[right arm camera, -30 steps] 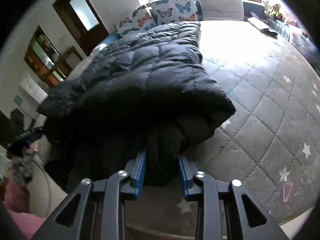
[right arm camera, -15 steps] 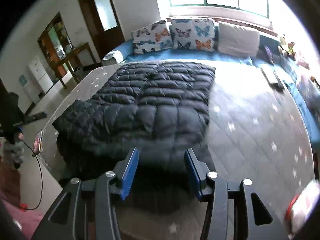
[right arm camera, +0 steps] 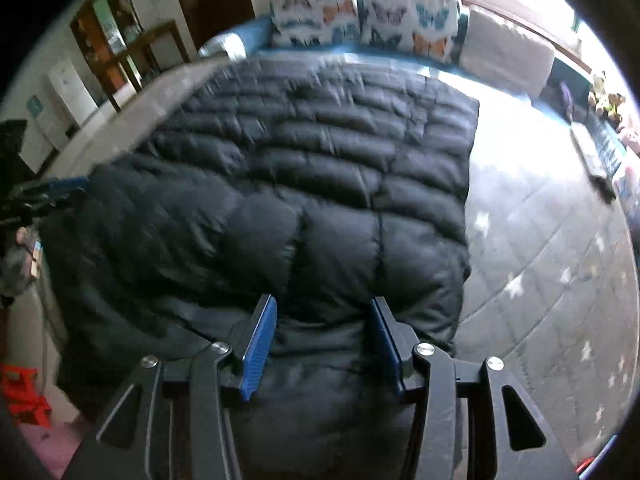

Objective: Fold large clothes
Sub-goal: 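Release the jacket and smooth the folded stack with both tools open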

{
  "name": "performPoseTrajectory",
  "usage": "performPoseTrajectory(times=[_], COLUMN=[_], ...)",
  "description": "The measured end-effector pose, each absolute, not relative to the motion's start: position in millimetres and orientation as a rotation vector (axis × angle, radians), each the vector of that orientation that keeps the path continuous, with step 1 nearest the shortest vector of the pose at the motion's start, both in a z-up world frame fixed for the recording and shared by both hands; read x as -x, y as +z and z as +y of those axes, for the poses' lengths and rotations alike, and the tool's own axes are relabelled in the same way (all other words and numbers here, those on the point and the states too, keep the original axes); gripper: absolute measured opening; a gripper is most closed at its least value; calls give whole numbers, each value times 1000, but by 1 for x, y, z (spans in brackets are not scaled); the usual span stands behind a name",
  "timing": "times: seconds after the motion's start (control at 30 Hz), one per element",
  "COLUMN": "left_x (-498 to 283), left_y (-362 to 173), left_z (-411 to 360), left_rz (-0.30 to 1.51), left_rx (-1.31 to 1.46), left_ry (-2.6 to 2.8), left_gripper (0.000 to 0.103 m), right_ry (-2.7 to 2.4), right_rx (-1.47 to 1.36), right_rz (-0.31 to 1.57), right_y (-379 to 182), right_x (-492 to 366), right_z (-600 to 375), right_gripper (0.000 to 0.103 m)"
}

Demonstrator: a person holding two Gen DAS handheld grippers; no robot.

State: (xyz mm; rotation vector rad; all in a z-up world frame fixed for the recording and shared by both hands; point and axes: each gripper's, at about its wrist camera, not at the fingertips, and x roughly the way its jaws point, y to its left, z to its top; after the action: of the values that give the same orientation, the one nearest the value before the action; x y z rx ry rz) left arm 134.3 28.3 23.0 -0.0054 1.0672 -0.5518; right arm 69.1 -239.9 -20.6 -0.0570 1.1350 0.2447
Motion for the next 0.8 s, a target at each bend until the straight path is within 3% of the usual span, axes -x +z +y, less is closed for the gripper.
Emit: performPoseTrajectory(times=[0.43,0.63,0.8], left_x=[-138,-130,-122], left_y=[46,22,25], left_z=[33,28,28], left_rz=[1071,1092,1079], left_rx=[-29,-57,-79], left_ry=[-566,-566,-547], left_gripper=[63,64,65], right_ry=[246,245,225], right_rx=[137,102,86], right_rz=[1128,1169,1142], right_y=[9,-27,-17], right_x=[-69,-70,-64], right_z=[-236,-235,-237], right_gripper=[53,54,54])
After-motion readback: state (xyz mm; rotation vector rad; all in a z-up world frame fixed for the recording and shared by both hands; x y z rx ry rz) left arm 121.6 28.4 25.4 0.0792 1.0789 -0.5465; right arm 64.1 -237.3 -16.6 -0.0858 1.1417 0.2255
